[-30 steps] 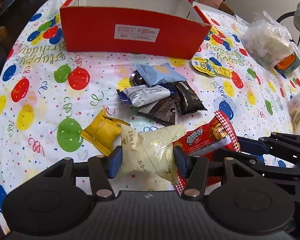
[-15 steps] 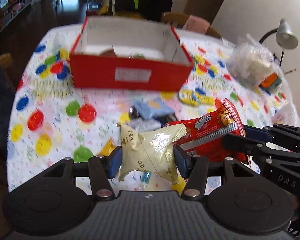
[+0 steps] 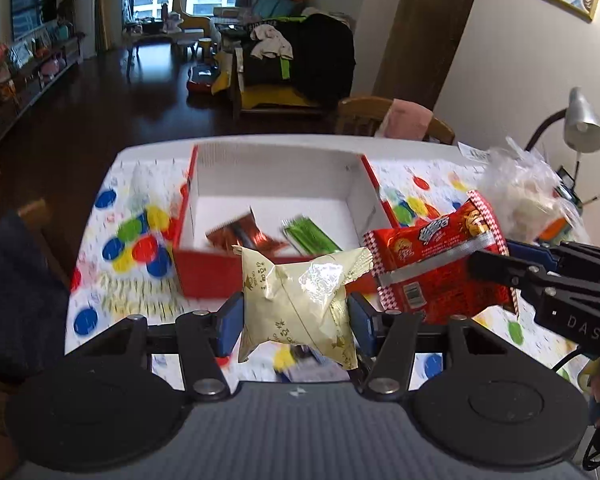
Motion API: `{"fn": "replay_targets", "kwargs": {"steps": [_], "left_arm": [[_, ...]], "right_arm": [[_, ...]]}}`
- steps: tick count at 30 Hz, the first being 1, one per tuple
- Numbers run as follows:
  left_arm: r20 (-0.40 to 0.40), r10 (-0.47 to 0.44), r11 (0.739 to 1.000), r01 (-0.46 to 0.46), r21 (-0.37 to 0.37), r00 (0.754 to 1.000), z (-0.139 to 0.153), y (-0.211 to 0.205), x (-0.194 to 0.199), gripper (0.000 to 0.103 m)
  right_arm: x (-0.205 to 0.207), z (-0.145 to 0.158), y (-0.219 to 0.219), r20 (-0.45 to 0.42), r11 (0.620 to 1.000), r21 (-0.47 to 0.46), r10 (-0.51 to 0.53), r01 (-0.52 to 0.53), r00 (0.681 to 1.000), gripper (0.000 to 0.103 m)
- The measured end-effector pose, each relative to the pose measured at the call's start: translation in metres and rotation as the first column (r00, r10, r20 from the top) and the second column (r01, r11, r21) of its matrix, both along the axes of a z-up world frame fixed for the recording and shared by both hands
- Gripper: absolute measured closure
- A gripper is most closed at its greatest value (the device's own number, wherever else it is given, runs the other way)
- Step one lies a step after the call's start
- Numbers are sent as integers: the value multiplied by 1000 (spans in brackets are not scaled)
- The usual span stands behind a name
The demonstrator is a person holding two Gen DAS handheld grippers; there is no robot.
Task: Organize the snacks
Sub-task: 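Carry both packets into the red box and lower them inside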
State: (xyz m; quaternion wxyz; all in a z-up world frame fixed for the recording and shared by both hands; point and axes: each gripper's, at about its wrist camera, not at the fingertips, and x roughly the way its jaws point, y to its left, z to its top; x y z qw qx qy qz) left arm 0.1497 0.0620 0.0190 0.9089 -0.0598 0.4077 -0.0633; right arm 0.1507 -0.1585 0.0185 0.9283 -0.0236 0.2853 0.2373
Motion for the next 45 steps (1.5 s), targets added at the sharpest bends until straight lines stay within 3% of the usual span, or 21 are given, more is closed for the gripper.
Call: {"fn": "replay_targets", "kwargs": {"steps": [8,18,32,45], "left_arm": [[-44,56,998,-54,44,997,-7,1,71,48],[-123,112,988,-97,119,986,-36,2,149,48],[-233,162,976,-121,180,959,-86,-2,203,48],[-294,146,975,-86,207,945,-114,-10,220,48]], "right_arm": [[83,-6,-2,-51,999,26,-33,34,998,80],[156,-39,15,-136,999,-24,-33,30,990,80],[212,-85,44,-266,998,-67,-25,7,964,80],[221,-107,57,-317,994,-104,7,-42,948,80]]}}
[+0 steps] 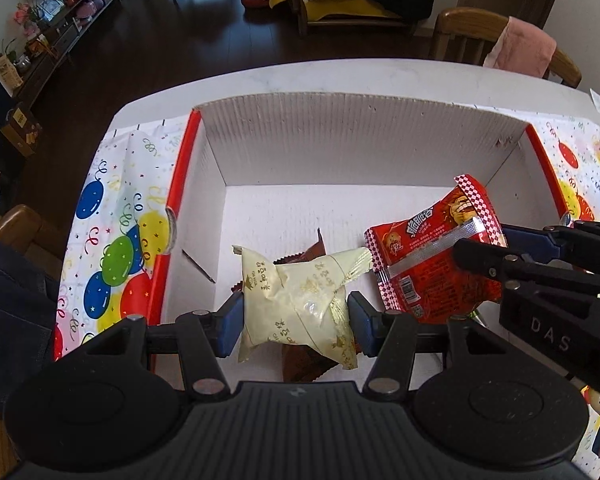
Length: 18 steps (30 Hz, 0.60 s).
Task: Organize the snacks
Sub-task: 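Carry both packets into the red box and lower them inside, then open both grippers to release the packets and lift out of the box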
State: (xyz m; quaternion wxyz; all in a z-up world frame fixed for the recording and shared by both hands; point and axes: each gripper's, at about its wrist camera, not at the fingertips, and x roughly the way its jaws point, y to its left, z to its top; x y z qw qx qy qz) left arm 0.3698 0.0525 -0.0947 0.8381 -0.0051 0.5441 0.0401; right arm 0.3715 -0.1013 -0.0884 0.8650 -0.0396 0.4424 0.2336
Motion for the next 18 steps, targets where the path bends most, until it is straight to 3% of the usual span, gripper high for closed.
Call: {"fn": "replay_targets", "kwargs": {"steps": [16,18], "left_arm": [[-1,14,1000,-14,-25,1000,-4,5,-5,46],[14,20,999,-20,-38,1000,1,8,-9,41]], "right_arm": [[-7,2,0,-8,999,-30,14,-14,1000,75],[-10,5,-2,-1,1000,-22,16,-16,1000,74]]}}
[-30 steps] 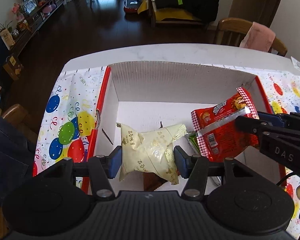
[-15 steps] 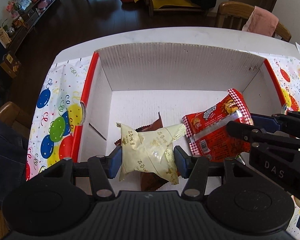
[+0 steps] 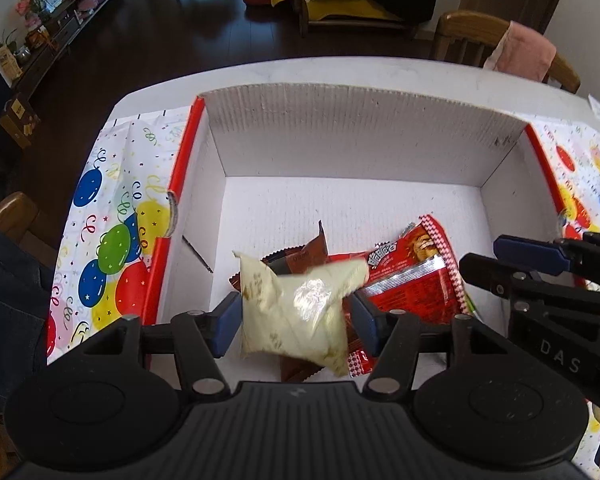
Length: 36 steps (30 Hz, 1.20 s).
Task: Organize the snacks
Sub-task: 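Open both grippers to release the packets and lift out of the box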
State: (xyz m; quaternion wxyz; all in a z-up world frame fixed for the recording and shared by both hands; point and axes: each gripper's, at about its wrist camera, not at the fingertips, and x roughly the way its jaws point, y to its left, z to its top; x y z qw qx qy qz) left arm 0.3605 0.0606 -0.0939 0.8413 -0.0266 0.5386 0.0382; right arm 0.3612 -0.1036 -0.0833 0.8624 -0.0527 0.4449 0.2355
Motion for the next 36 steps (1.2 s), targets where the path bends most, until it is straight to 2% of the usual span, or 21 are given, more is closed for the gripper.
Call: {"fn": "replay_targets", "kwargs": {"steps": [7,18,22,25,36], "left_arm": [[50,14,999,-13,-31,999,19,6,-19,39],[146,3,998,6,-62,989,54,8,-67,39],[179,-14,998,26,-65,984,68,6,-89,39],[203,-22,997,37,-71,979,76,5,-104,39],[268,-35,996,56,-74,963,96,4,-154,30]], "right_arm": [[-18,20,-7,34,1000,27,1,-2,999,68],[-58,49,-10,88,997,77,-2,-5,996,40],[-74,59,-14,104,995,97,-3,-8,995,37],[-88,66,-17,122,995,104,-7,-6,992,31],[-134,85,-24,163,989,148,-4,-21,987,16]]}}
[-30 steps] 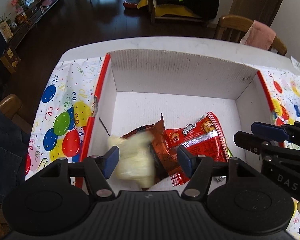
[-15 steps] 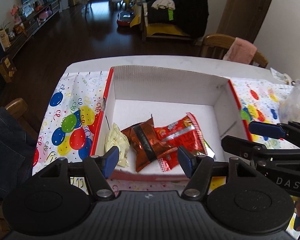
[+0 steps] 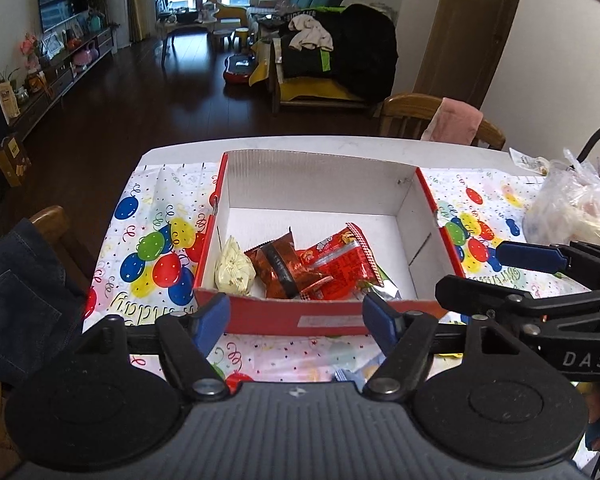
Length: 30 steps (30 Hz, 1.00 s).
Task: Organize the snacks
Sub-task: 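Open both grippers to release the packets and lift out of the box, then move the left gripper toward the yellow packet while the right approaches the dark packets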
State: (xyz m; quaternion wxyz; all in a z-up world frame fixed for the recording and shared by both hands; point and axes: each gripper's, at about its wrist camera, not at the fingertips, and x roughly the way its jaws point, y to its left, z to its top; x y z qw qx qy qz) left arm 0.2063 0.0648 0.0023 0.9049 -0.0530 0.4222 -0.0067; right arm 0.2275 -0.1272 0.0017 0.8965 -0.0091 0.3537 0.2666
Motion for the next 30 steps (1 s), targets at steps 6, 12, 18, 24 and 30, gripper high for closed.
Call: {"fn": "replay_targets", "kwargs": {"steps": [6,12,18,24,30], "left_arm": [[18,-17,1000,17,-1,1000,0,-2,-27,29],[54,-12,1000,12,6,998,-1,-3,-60,28],[59,-27,1000,26,12,998,-11,-3,-89,24],[41,-45,999,45,-3,998,-26,1,-114,22],[24,-77,997,77,-9,997,-44,2,-130,20]], "right_arm": [[-26,1,-5,10,1000,2,-3,3,1000,14],[-54,-5,-14,12,1000,19,-20,20,1000,6],[-79,-15,-22,0,999,19,-38,38,999,4],[-105,-32,-30,-8,998,6,-66,66,998,0],[-123,-49,-39,-29,995,-18,-101,101,994,0]]}}
